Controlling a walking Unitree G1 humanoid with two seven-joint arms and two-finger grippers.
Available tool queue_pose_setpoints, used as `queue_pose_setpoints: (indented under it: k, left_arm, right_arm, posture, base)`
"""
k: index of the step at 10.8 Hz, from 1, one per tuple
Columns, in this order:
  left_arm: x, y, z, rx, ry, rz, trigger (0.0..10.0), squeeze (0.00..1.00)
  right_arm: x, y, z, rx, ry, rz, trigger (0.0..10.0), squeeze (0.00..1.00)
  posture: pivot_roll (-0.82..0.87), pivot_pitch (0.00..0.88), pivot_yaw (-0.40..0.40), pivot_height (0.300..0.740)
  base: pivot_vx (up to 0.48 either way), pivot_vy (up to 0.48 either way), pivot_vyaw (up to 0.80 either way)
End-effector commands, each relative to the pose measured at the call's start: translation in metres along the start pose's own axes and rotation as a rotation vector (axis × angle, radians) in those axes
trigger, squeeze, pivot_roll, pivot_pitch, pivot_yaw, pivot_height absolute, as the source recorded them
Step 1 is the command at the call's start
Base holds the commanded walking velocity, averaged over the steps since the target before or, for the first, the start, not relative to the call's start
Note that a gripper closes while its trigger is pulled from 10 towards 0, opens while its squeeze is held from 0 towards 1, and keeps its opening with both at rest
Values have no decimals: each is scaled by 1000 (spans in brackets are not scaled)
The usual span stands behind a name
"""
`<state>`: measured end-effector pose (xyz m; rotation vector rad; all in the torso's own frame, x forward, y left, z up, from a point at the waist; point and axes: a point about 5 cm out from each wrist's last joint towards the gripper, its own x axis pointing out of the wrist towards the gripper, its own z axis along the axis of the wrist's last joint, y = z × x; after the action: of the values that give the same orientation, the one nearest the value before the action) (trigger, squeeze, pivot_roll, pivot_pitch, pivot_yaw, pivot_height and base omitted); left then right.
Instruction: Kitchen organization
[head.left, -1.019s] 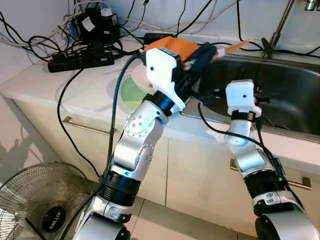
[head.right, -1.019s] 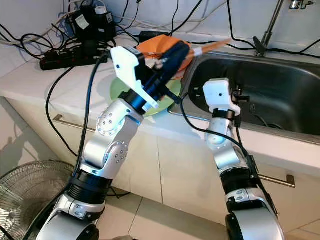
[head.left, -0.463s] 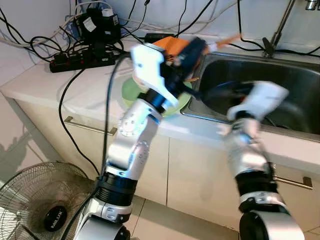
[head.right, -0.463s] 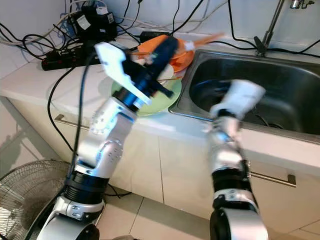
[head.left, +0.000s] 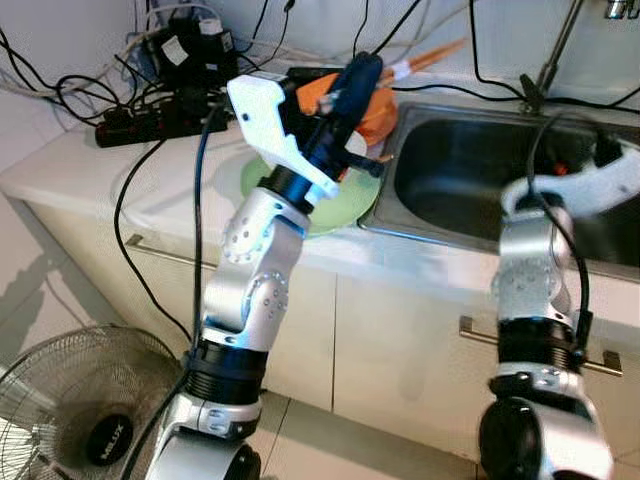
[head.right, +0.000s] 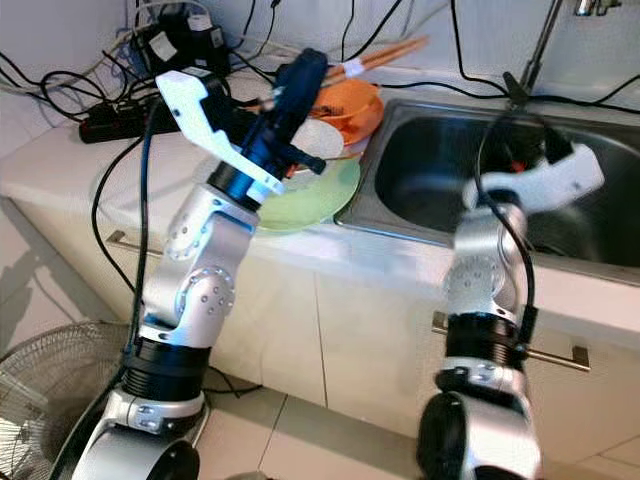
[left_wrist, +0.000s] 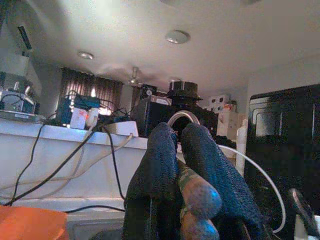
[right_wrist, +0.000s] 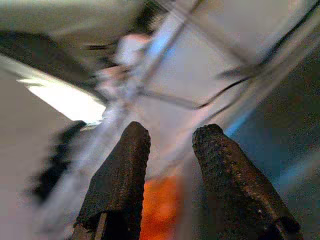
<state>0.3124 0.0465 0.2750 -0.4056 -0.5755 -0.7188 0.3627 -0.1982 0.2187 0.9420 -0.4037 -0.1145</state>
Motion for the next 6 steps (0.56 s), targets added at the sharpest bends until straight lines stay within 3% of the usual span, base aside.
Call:
queue_pose_setpoints:
  k: [1, 2, 5, 6]
  left_arm:
    - [2, 0, 4, -6, -10, 3, 10000, 0]
    - [1, 0, 3, -12, -8, 6, 10000, 0]
    - [-1, 4, 4, -35, -8, 22, 10000, 0]
    - [-2, 5, 2, -54, -7, 31, 10000, 0]
  right_arm:
    - [2, 19, 3, 100, 11, 108, 10000, 0]
    - [0, 28, 0, 213, 61, 207, 10000, 0]
    - [-11, 35, -2, 272, 134, 385, 10000, 0]
    - [-14, 34, 0, 373, 148, 423, 10000, 0]
  posture:
    - [49, 0, 69, 740]
    - [51, 0, 68, 740]
    - [55, 0, 64, 740]
    - [53, 0, 64, 740]
  base:
    - [0, 0, 0]
    - [0, 0, 0]
    - [0, 0, 0]
    - [0, 0, 0]
